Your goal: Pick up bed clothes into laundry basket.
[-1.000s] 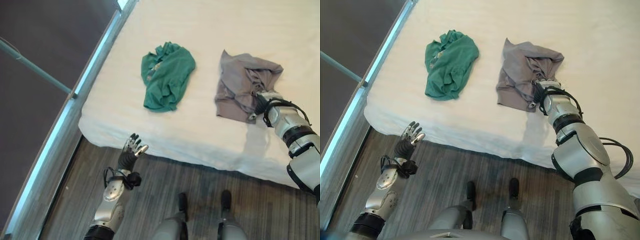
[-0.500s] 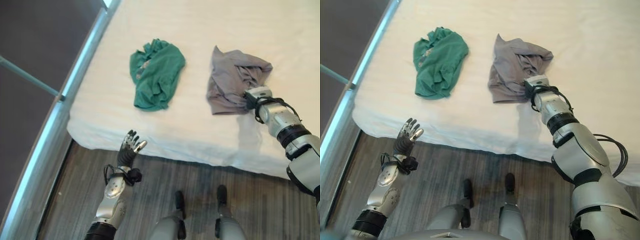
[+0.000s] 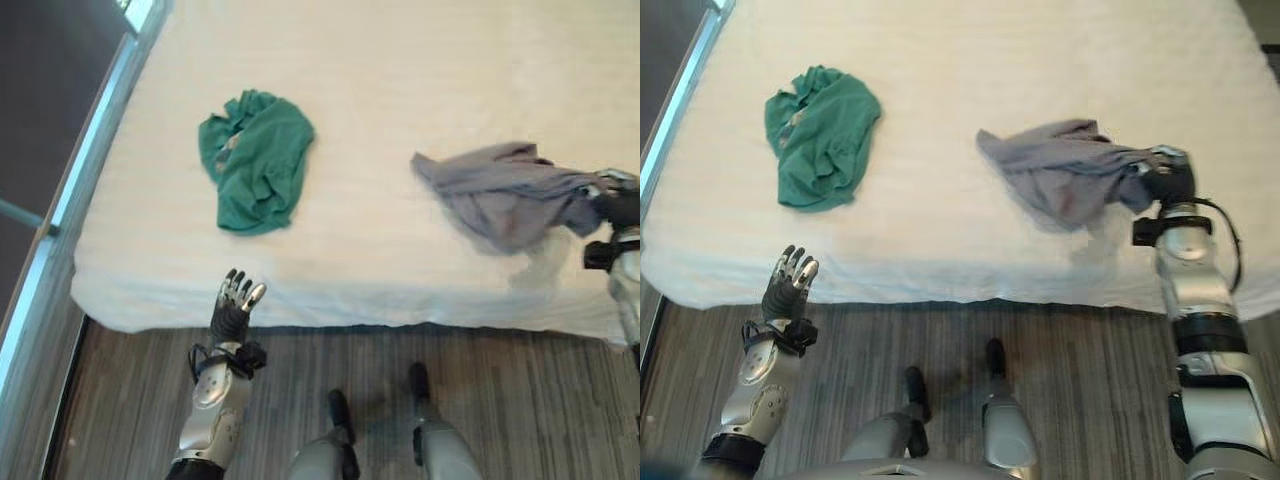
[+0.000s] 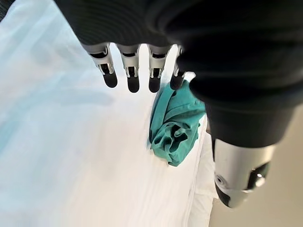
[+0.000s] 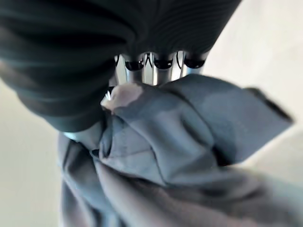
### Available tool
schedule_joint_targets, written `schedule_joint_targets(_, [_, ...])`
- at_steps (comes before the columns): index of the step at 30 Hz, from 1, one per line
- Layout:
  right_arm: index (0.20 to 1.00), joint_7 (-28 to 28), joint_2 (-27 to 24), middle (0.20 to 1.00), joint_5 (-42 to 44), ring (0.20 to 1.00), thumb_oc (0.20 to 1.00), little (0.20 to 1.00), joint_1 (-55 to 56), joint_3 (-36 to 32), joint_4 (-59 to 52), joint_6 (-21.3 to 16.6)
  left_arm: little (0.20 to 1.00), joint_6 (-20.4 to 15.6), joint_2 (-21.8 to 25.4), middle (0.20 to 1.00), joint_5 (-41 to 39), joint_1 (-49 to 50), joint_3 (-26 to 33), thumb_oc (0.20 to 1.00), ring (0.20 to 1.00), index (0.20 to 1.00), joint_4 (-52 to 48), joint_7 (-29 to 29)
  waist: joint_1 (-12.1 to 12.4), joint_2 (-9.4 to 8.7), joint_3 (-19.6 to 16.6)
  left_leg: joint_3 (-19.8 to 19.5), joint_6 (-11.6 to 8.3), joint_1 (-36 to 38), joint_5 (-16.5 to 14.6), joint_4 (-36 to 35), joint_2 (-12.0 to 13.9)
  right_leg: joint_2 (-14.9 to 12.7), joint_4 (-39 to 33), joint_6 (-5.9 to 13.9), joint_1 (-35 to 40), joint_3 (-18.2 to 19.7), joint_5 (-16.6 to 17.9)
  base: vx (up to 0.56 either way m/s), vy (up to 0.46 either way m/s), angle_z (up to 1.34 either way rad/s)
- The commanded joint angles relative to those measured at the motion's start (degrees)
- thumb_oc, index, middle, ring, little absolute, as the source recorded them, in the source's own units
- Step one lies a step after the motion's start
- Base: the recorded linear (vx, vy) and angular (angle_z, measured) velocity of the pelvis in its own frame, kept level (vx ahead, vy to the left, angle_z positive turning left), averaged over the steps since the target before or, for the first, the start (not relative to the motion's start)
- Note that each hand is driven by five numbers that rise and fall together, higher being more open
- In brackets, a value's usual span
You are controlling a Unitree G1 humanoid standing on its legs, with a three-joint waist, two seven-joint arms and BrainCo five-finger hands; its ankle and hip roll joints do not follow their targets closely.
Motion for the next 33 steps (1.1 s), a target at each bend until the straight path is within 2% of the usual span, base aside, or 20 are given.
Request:
schedule_joint_targets(1, [0.2, 0.1, -5.6, 0.2, 11.9, 0.2, 0.2, 0.2, -2.3, -3.0, -2.6, -6.8, 1.0, -2.2, 0.6, 1.0, -0.5, 0.4, 0.4, 1.0, 1.0, 1.0, -2.0, -1.4, 0.0, -1.55, -4.6, -1.7, -0.65, 0.1, 0.0, 0.7, -0.2, -0.4, 1.0, 2.66, 6.6, -4.9, -4.2, 0.03, 0.02, -0.14])
schedule_joint_targets(3, [0.2, 0.7, -5.9, 0.2, 16.6, 0.2, 0.2, 0.2, -1.3, -4.7, -5.5, -8.3, 1.0, -2.1, 0.4, 1.0, -0.4, 0.1, 0.5, 1.0, 1.0, 1.0, -2.3, -1.3, -0.5, -1.98, -5.2, -1.2, -0.76, 0.6, -0.1, 0.7, -0.1, -0.3, 1.0, 2.75, 6.9, -4.7, -4.1, 0.02, 0.016, -0.19])
schedule_joint_targets(6, [0.2, 0.9, -3.0, 0.2, 21.8, 0.2, 0.2, 0.2, 3.0, -9.6, -11.8, -11.2, 1.0, -1.8, -0.2, 1.0, -0.3, 0.1, 0.7, 1.0, 1.0, 1.0, -1.9, -0.9, -1.5, -2.2, -6.3, -0.9, -0.77, 1.5, -0.4, 0.7, 0.0, -0.4, 1.0, 2.8, 7.5, -4.6, -4.2, 0.05, 0.006, -0.06])
schedule_joint_targets(8, [0.2, 1.2, -1.5, 0.2, 23.1, 0.2, 0.2, 0.2, 5.1, -11.5, -14.2, -11.8, 1.0, -1.6, -0.3, 1.0, -0.2, 0.2, 0.7, 1.0, 1.0, 1.0, -1.9, -0.8, -1.7, -2.4, -6.6, -1.0, -0.72, 1.9, -0.6, 0.7, 0.0, -0.4, 1.0, 2.77, 7.9, -4.7, -4.3, 0.04, 0.008, -0.03])
schedule_joint_targets(11, [0.2, 2.3, 3.7, 0.2, 26.4, 0.2, 0.2, 0.2, 10.2, -15.5, -19.1, -13.9, 1.0, -1.1, -1.1, 1.0, 0.0, 0.6, 1.8, 1.0, 1.0, 1.0, -1.5, -0.4, -2.1, -2.42, -7.3, -1.1, -0.57, 2.5, -0.9, 0.7, -0.1, -0.5, 1.0, 2.74, 8.7, -5.1, -4.6, 0.04, -0.005, -0.02])
schedule_joint_targets(16, [0.2, 5.4, 13.1, 0.2, 28.7, 0.2, 0.2, 0.2, 17.3, -17.4, -25.6, -14.0, 1.0, -0.9, -0.5, 1.0, 2.6, -0.2, 4.8, 1.0, 1.0, 1.0, -0.7, 0.3, -2.6, -2.13, -8.0, -1.2, -0.63, 3.3, -1.2, 0.7, -0.1, -0.6, 1.0, 2.58, 9.6, -5.4, -5.1, 0.02, -0.005, 0.01])
schedule_joint_targets(20, [0.2, 6.4, 18.1, 0.2, 25.1, 0.2, 0.2, 0.2, 20.8, -15.3, -27.2, -12.3, 1.0, -2.2, 3.9, 1.0, 6.8, -5.5, 7.9, 1.0, 1.0, 1.0, 0.6, 1.9, -3.2, -1.96, -8.3, -1.0, -0.81, 4.0, -1.3, 0.7, 0.1, -0.6, 1.0, 2.4, 10.0, -5.6, -5.4, 0.01, -0.003, 0.0])
schedule_joint_targets(25, [0.2, 6.3, 22.4, 0.2, 25.9, 0.2, 0.2, 0.2, 22.4, -12.7, -25.7, -11.9, 1.0, -2.9, 10.4, 1.0, 11.2, -13.7, 8.9, 1.0, 1.0, 1.0, 2.3, 5.0, -4.1, -1.58, -8.3, -0.6, -0.93, 4.4, -1.4, 0.7, 0.3, -0.3, 1.0, 2.22, 10.2, -5.5, -5.6, 0.02, -0.005, 0.01])
schedule_joint_targets(28, [0.2, 6.5, 25.1, 0.2, 27.8, 0.2, 0.2, 0.2, 23.7, -10.6, -25.3, -11.0, 1.0, -1.9, 17.6, 1.0, 15.9, -23.1, 7.3, 1.0, 1.0, 1.0, 7.3, 8.1, -5.6, -1.1, -7.8, 0.1, -1.05, 4.3, -1.5, 0.7, 0.4, 0.0, 1.0, 2.27, 9.7, -5.1, -5.7, 0.0, 0.0, 0.0])
schedule_joint_targets(29, [0.2, 6.5, 25.3, 0.2, 27.8, 0.2, 0.2, 0.2, 23.6, -10.8, -25.3, -11.0, 1.0, -2.0, 17.9, 1.0, 15.9, -23.7, 6.9, 1.0, 1.0, 1.0, 7.8, 8.2, -5.4, -1.29, -7.7, 0.1, -1.06, 4.2, -1.5, 0.7, 0.4, 0.0, 1.0, 2.26, 9.6, -5.1, -5.7, -0.01, 0.009, -0.05])
schedule_joint_targets(31, [0.2, 6.9, 26.2, 0.2, 28.8, 0.2, 0.2, 0.2, 24.7, -9.5, -24.5, -10.3, 1.0, 0.2, 26.8, 1.0, 22.9, -34.0, 2.6, 1.0, 1.0, 1.0, 15.4, 9.2, -6.7, -0.88, -7.1, 0.7, -1.21, 3.5, -1.3, 0.7, 0.6, 0.2, 1.0, 2.41, 8.6, -4.9, -5.3, -0.02, 0.008, -0.1])
schedule_joint_targets(33, [0.2, 6.8, 25.9, 0.2, 28.9, 0.2, 0.2, 0.2, 25.2, -8.4, -24.0, -10.1, 1.0, 2.0, 30.9, 1.0, 26.2, -40.6, -0.7, 1.0, 1.0, 1.0, 20.3, 10.2, -7.5, -0.59, -6.5, 1.1, -1.35, 2.4, -0.8, 0.7, 0.7, 0.3, 1.0, 2.45, 7.3, -4.7, -4.9, -0.06, 0.003, -0.1])
